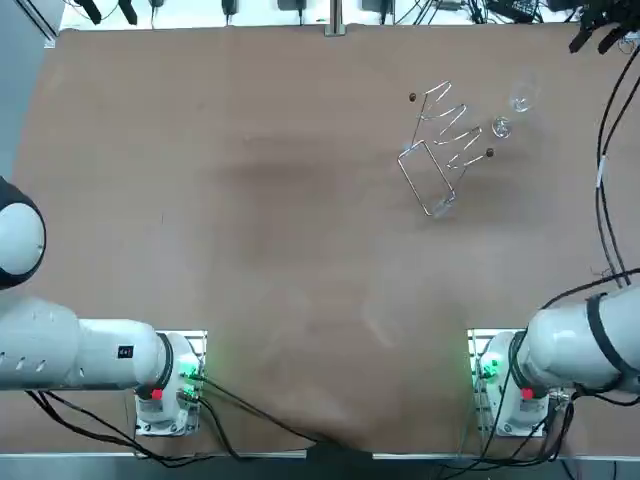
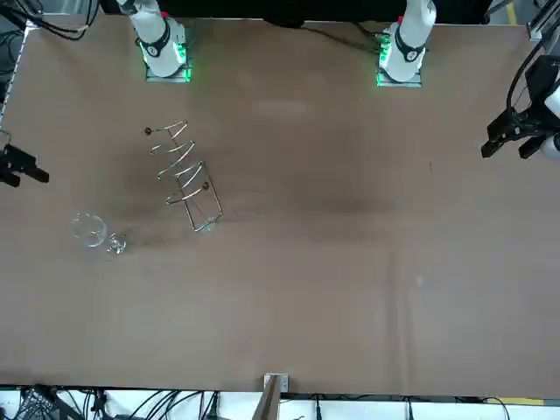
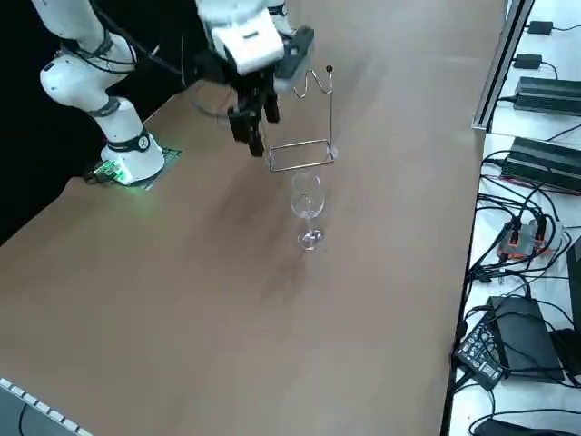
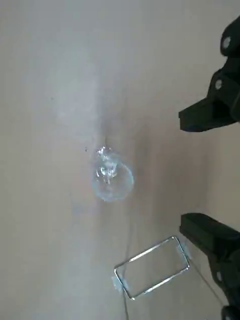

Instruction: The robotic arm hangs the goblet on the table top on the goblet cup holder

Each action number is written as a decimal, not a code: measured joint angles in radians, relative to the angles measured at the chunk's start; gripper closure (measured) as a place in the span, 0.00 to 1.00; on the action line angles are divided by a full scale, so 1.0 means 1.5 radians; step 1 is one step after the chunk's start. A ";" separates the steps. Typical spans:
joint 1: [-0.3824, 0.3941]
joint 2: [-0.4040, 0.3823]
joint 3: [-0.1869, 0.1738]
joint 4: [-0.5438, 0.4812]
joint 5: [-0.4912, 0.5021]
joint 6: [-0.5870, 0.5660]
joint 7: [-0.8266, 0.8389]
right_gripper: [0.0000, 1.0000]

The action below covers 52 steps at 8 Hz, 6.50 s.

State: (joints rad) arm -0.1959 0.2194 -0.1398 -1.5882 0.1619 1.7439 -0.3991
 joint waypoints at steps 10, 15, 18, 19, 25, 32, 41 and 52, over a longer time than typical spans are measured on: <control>-0.146 0.208 -0.003 0.100 0.174 0.019 -0.147 0.00; -0.213 0.292 -0.003 0.100 0.390 0.019 -0.687 0.00; -0.232 0.355 -0.003 0.100 0.509 0.013 -0.948 0.00; -0.235 0.368 -0.002 0.101 0.532 -0.012 -1.004 0.00; -0.234 0.495 0.005 0.093 0.674 -0.178 -1.323 0.01; -0.229 0.533 0.031 0.122 0.705 -0.183 -1.378 0.19; -0.210 0.546 0.032 0.127 0.714 -0.179 -1.382 0.43; -0.211 0.555 0.031 0.138 0.715 -0.181 -1.404 0.48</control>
State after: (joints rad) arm -0.5130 1.0517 -0.0931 -1.3811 1.2340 1.4730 -2.5052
